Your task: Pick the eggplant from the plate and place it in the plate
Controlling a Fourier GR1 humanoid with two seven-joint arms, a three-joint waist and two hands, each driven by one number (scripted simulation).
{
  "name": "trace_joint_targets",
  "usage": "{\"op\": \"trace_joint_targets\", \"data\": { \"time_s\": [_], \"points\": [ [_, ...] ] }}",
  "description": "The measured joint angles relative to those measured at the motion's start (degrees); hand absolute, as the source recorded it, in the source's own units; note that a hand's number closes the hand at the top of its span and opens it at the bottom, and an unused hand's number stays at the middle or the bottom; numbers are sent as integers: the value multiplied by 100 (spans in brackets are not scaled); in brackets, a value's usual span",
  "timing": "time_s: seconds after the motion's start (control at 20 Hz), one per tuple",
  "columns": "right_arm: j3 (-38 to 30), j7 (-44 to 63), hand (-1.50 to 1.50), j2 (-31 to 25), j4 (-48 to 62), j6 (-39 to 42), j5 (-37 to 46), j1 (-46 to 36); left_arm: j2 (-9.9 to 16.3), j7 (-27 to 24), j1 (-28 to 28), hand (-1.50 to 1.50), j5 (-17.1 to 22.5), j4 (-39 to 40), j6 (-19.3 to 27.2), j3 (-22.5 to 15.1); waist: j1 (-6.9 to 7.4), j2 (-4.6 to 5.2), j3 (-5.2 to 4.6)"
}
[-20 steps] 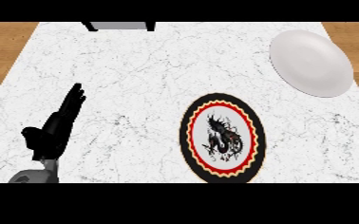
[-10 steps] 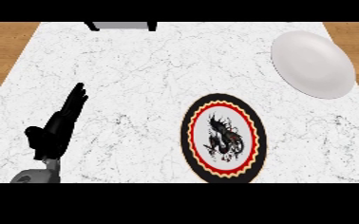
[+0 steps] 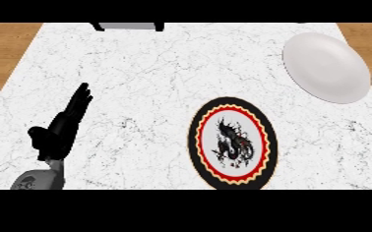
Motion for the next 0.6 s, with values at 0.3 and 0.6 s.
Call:
{"op": "trace_joint_targets", "data": {
  "time_s": [0.3,0.6],
  "points": [
    [409,250,150,537,700,-158,436,-1083,-67,111,-146,0,-64,7,-1,2,77,21,4],
    [553,160,150,935,1722,-480,817,-1935,-110,122,-16,0,-104,-156,-43,3,123,37,7]
  ]
}}
